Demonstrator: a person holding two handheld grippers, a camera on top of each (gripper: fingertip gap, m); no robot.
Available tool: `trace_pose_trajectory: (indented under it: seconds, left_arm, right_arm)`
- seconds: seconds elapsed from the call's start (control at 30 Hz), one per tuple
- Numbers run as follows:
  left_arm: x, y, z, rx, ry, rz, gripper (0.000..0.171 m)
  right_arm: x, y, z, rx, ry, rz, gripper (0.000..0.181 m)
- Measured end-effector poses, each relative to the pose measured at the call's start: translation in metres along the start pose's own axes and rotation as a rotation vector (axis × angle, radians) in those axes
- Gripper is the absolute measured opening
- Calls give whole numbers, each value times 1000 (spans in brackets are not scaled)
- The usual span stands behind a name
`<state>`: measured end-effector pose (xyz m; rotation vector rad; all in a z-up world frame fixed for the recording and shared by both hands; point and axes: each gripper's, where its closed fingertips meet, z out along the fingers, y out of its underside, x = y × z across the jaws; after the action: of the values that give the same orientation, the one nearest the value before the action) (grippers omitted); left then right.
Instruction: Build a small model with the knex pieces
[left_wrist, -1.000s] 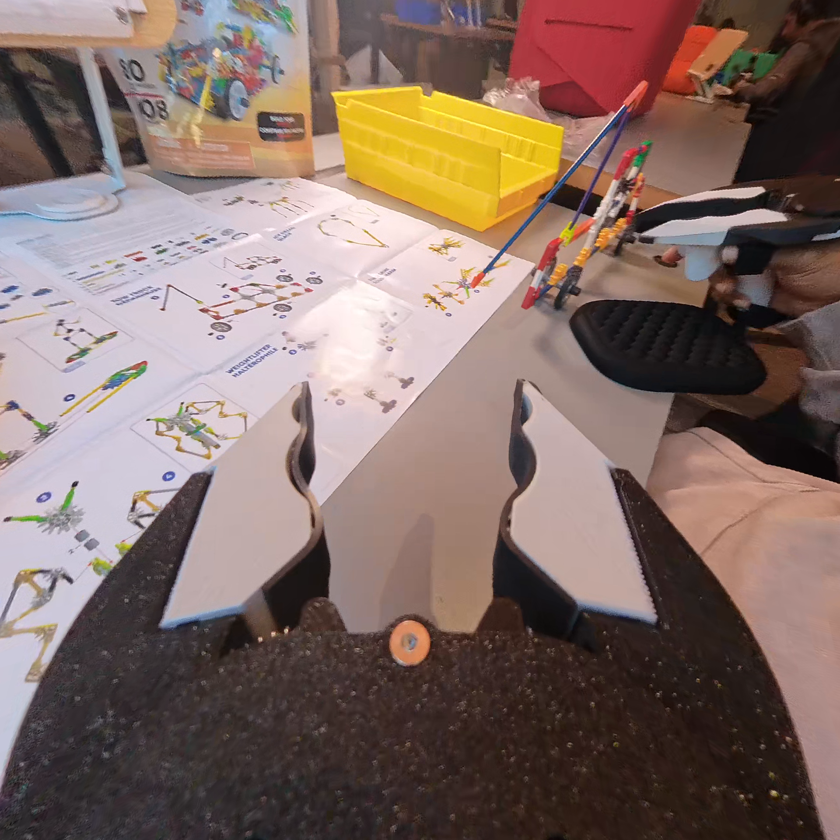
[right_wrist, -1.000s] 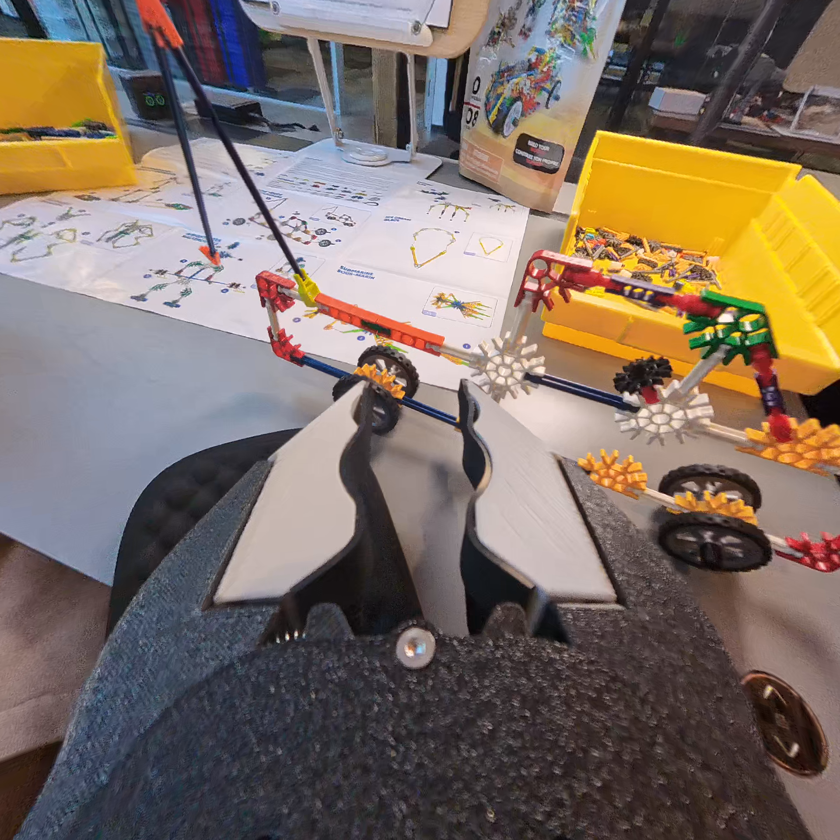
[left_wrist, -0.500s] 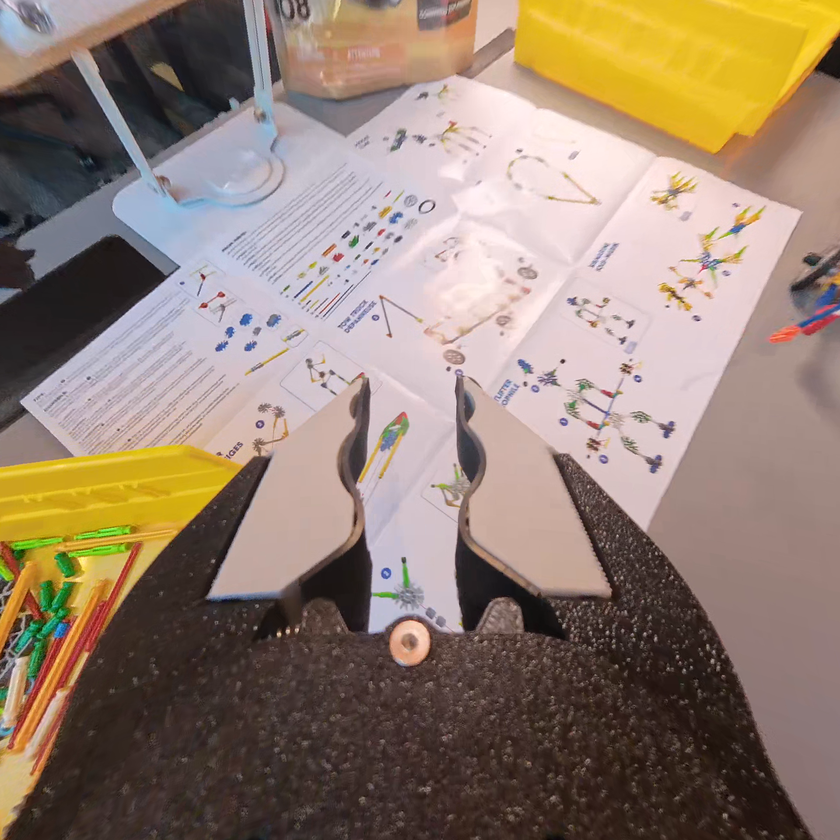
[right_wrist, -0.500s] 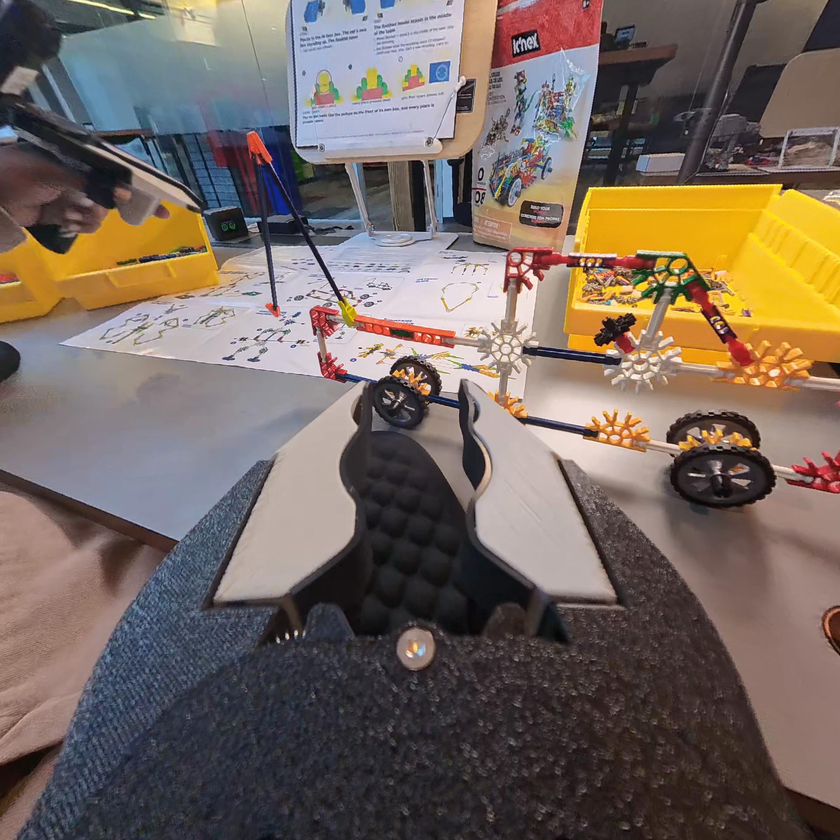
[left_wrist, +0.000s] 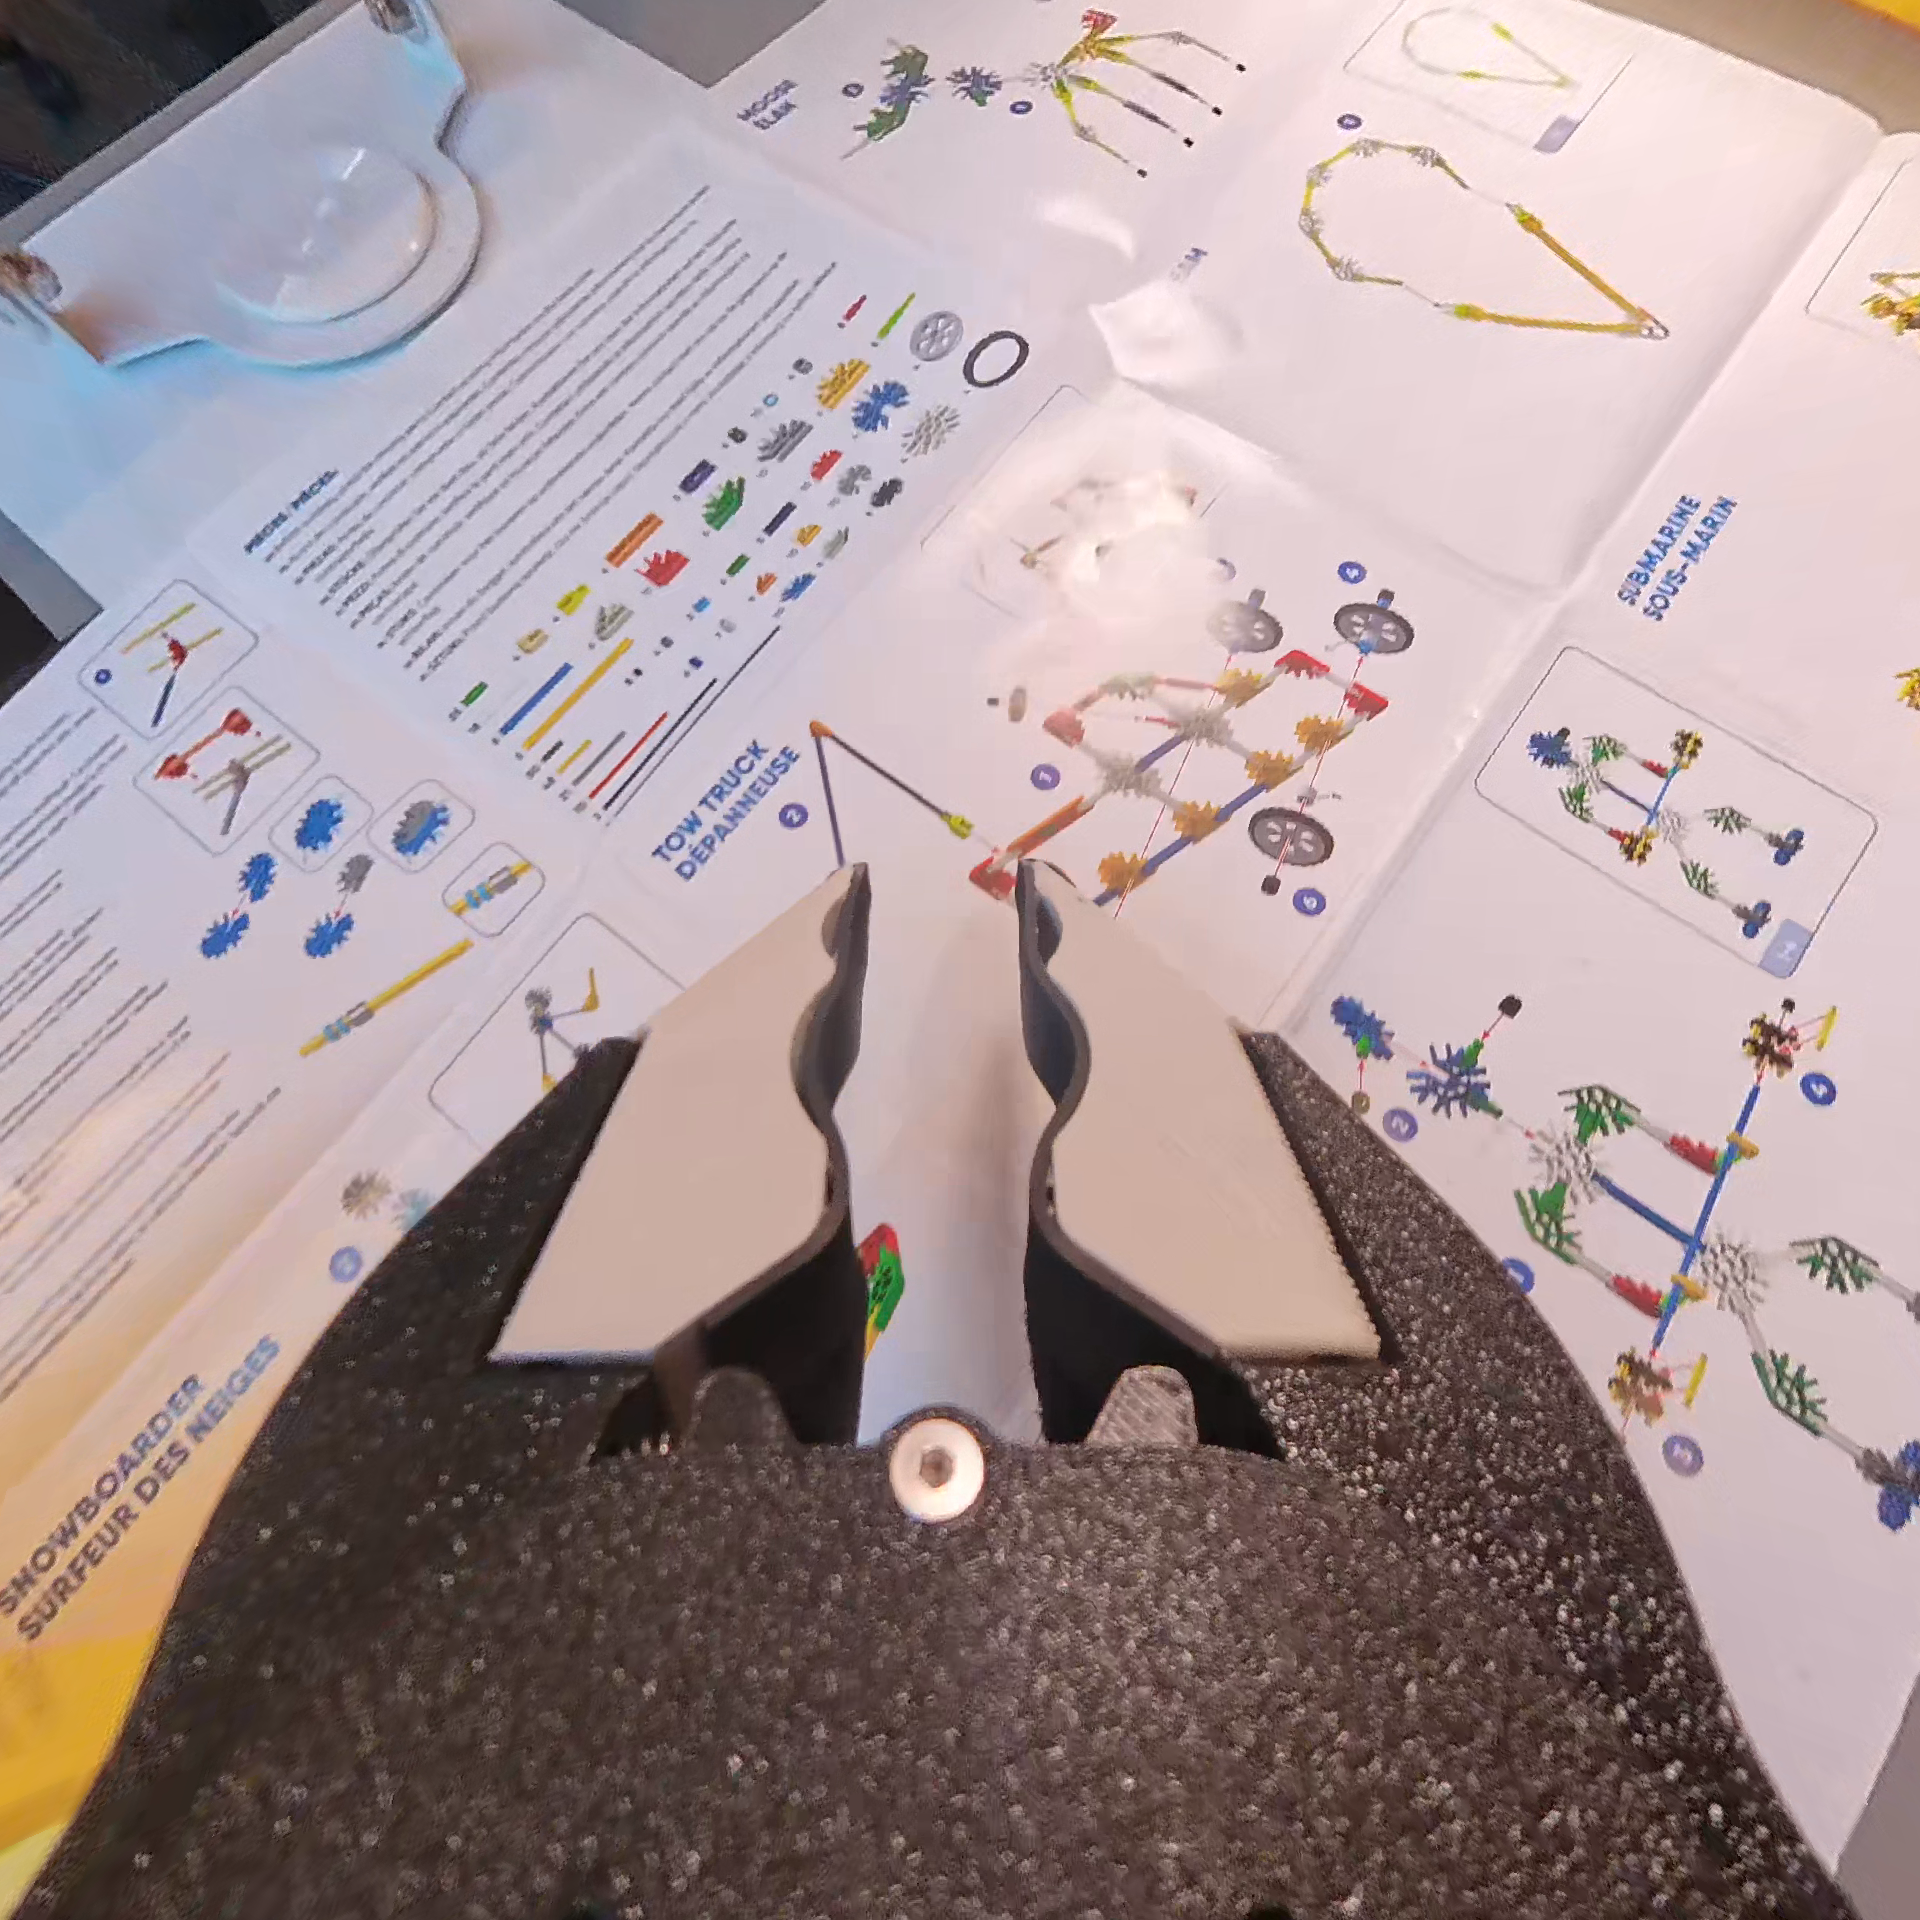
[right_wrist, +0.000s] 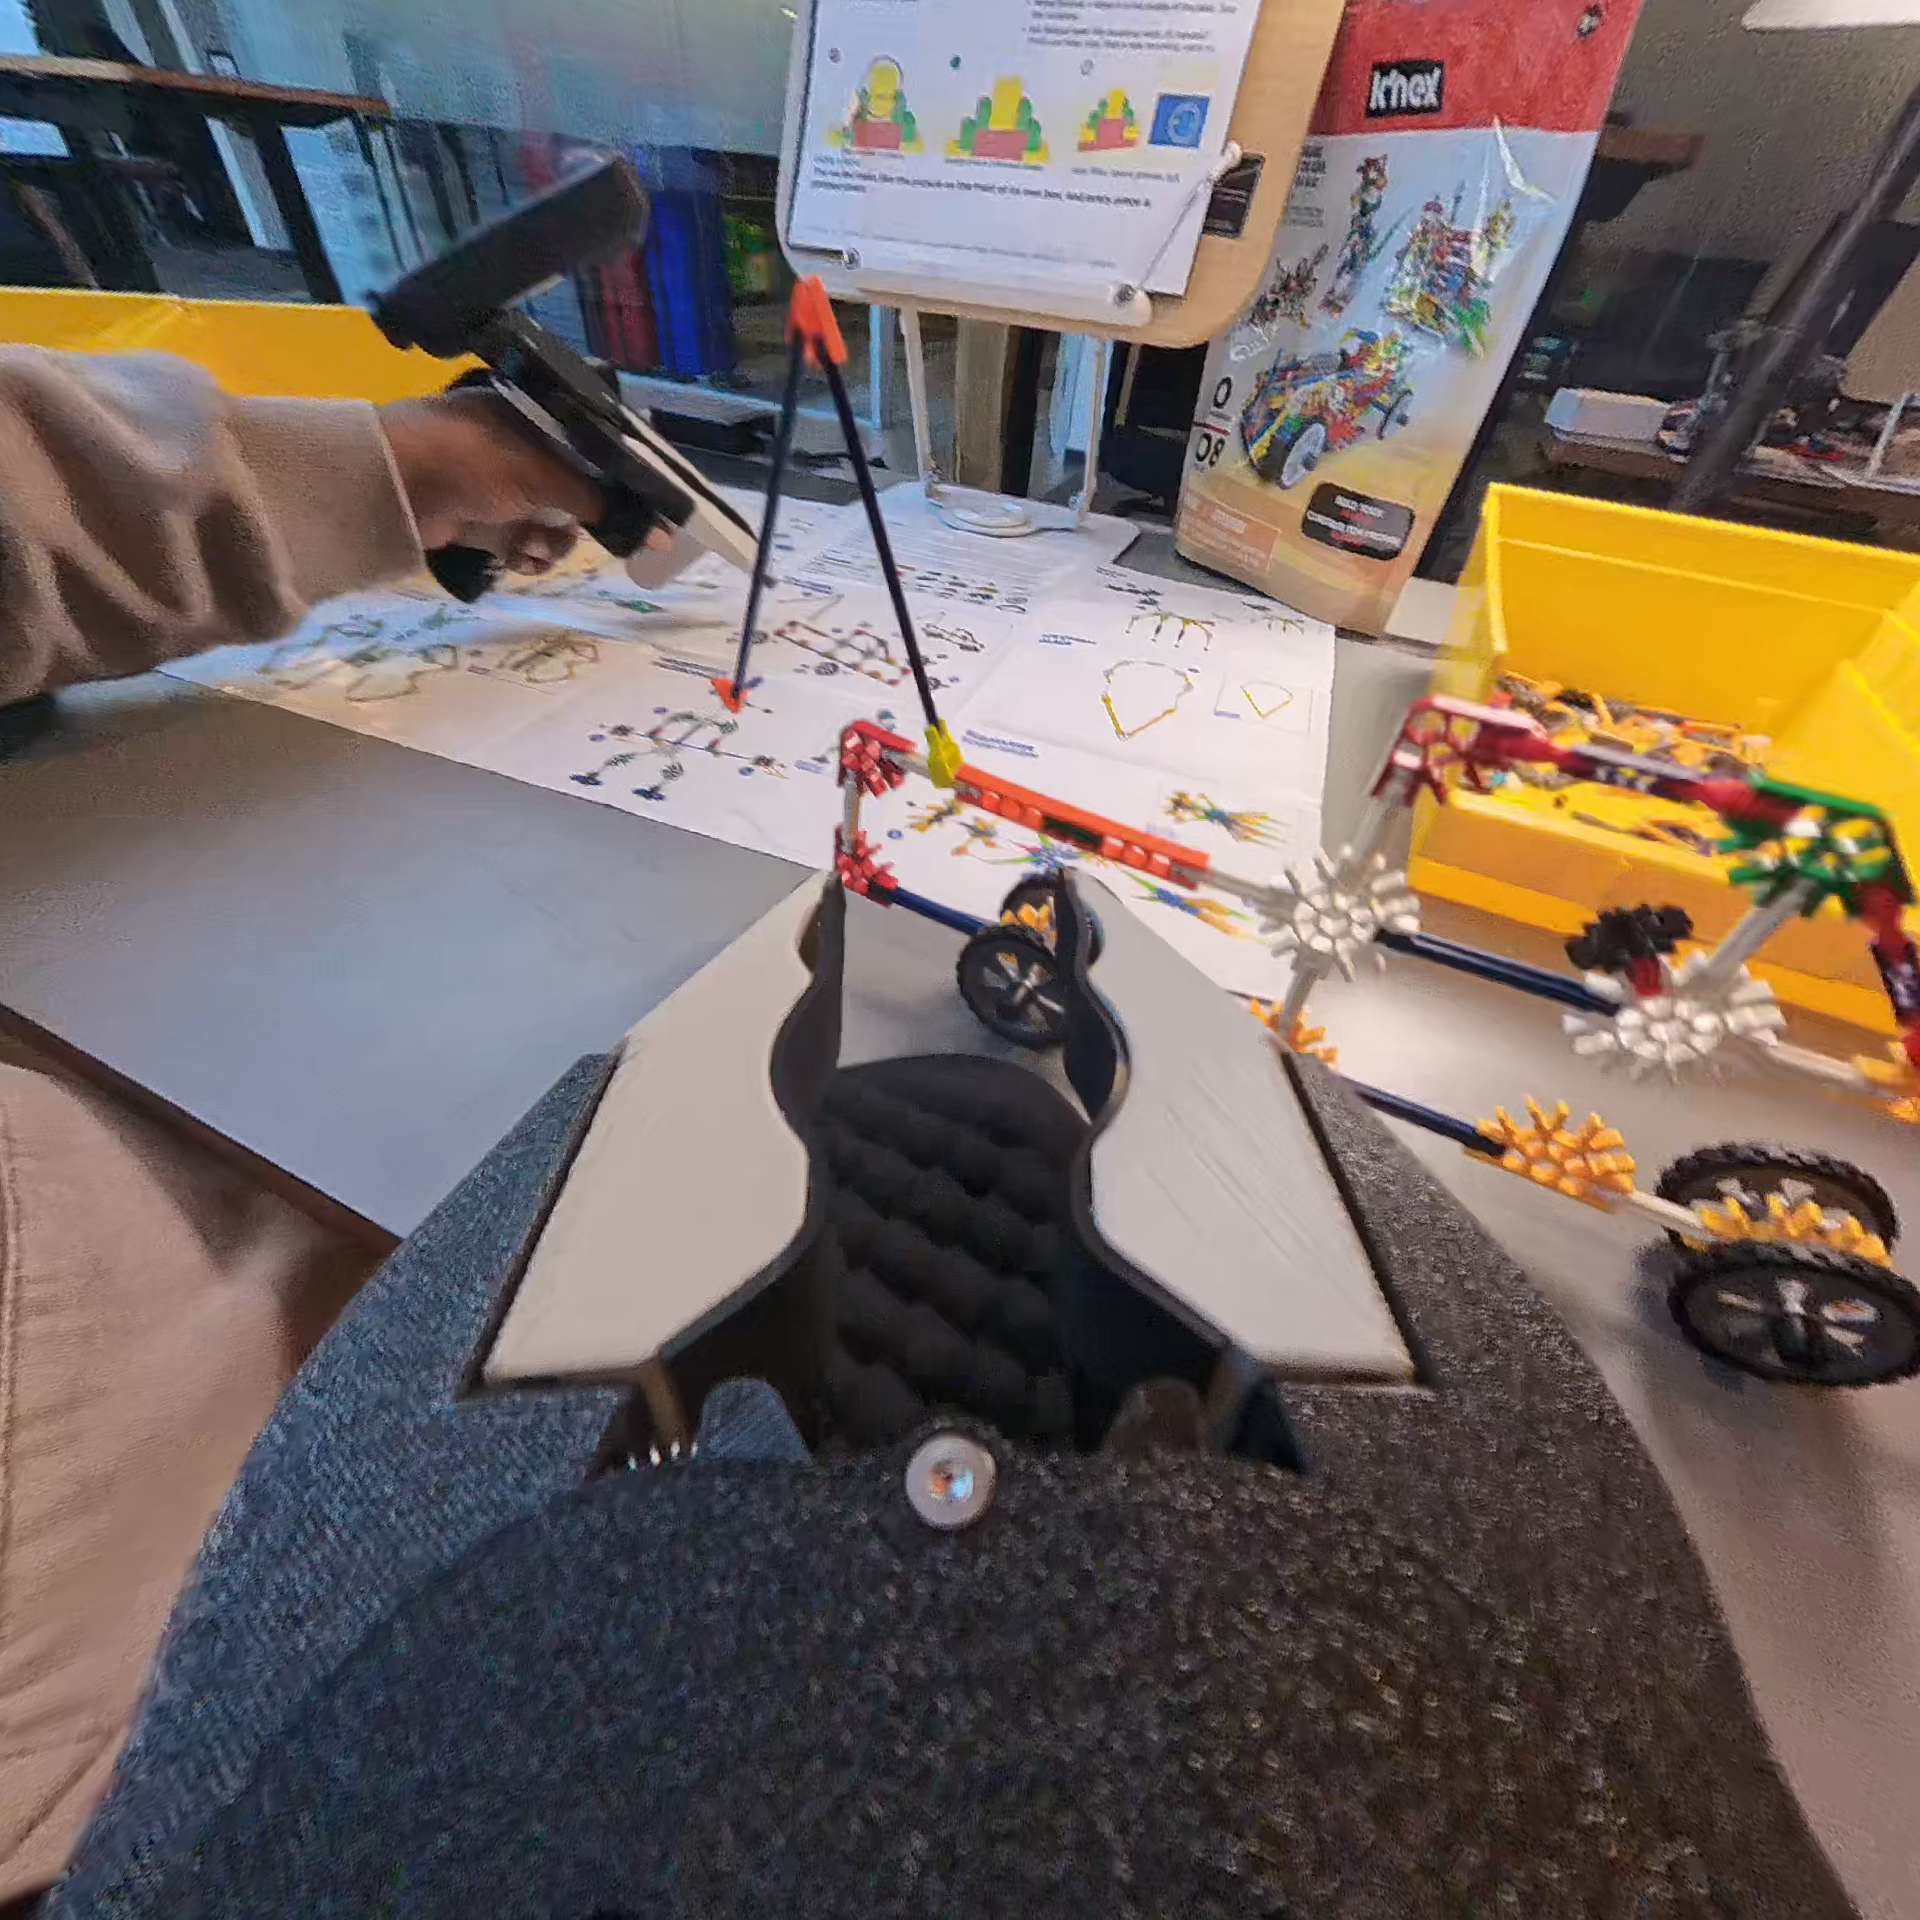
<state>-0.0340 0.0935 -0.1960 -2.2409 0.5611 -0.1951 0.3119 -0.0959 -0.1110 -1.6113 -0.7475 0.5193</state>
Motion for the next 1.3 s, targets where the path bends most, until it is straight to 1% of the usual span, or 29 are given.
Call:
trace_pose_trajectory:
  seconds: [0.17,0.33,0.4,0.5,0.53,0.6,0.63,0.7,0.77,0.83,0.87,0.97,1.1,1.2,1.3]
  left_arm:
    - [14,-36,22,76,1,3,25]
    - [24,-84,50,154,28,-40,25]
    - [27,-101,66,162,51,-72,26]
    - [30,-124,96,146,80,-118,25]
    - [31,-130,107,136,86,-117,25]
    - [29,-139,126,104,52,-72,24]
    - [29,-142,135,90,40,-55,21]
    - [34,-143,148,58,57,-74,14]
    - [37,-138,157,15,51,-60,11]
    - [42,-130,160,-18,47,-15,11]
    - [49,-130,158,-8,65,3,11]
    - [80,-124,141,16,172,66,11]
    - [106,-110,110,44,180,204,19]
    - [127,-96,88,51,225,237,26]
    - [139,-76,68,37,248,261,31]
  right_arm:
    - [-14,-40,30,53,-47,11,42]
    - [-4,-69,59,97,-26,-2,43]
    - [2,-72,67,104,-21,4,40]
    - [11,-66,75,101,-21,20,38]
    - [14,-63,77,96,-19,26,37]
    - [21,-58,78,91,-8,49,36]
    - [24,-55,77,92,-3,65,35]
    - [29,-51,73,97,17,92,35]
    - [32,-47,66,100,37,103,33]
    - [34,-41,60,92,48,110,33]
    - [34,-39,57,91,52,113,33]
    - [36,-34,51,91,61,122,32]
    - [32,-31,52,103,41,150,32]
    - [24,-29,57,95,25,139,32]
    - [18,-26,60,80,12,128,32]
